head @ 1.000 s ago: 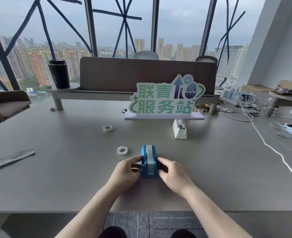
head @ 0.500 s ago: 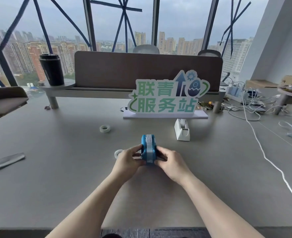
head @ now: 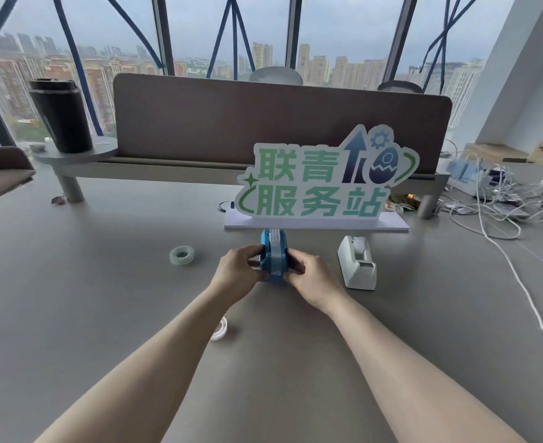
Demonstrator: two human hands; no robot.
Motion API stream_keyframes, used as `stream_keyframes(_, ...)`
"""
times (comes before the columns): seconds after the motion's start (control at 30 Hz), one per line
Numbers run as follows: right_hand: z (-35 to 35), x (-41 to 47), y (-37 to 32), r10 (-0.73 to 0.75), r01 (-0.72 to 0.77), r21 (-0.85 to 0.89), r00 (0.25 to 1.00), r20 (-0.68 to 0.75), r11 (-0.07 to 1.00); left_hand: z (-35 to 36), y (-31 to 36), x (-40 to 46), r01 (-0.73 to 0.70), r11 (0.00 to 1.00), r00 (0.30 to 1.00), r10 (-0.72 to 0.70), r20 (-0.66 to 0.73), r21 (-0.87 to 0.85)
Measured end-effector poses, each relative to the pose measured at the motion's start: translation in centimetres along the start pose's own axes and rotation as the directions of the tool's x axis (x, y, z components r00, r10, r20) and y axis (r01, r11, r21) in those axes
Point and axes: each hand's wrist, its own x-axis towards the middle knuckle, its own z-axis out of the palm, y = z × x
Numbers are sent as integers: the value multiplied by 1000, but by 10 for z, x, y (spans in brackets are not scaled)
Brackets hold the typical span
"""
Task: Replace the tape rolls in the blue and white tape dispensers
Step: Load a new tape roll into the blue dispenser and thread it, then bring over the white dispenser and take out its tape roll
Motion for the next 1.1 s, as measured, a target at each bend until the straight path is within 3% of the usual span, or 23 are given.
stream_keyframes(0.3,10,21,14,55,-50,-124,998,37,991,9,-8,15,22,1000,999,-21,-47,11)
stream_keyframes(0.47,11,9,7,53,-53,-97,999,-4,994,12,0,2,-17,1000,997,16,-70,-11)
stream_keyframes(0.6,-4,-20,-1,7,-9,-15,988,-156,1000,11,8,-25,-73,997,975,71,-210,1)
stream_keyframes(0.67,-16,-35,0,-64,56,-35,946,-319,998,18,15,-41,-119,993,956,121,-268,23)
stream_keyframes(0.77,-39,-51,11,-100,70,-76,840,-534,995,38,30,-59,-162,987,972,161,-170,10)
stream_keyframes(0.83,-55,-59,22,-42,-2,-73,805,-592,997,57,40,-62,-156,988,986,156,-51,4)
stream_keyframes(0.97,-79,-63,55,101,-171,-88,848,-520,981,91,54,-48,-84,996,992,84,90,-4)
stream_keyframes(1.1,-98,-58,74,231,-288,-197,935,-267,937,114,65,-28,-53,999,990,54,129,-11)
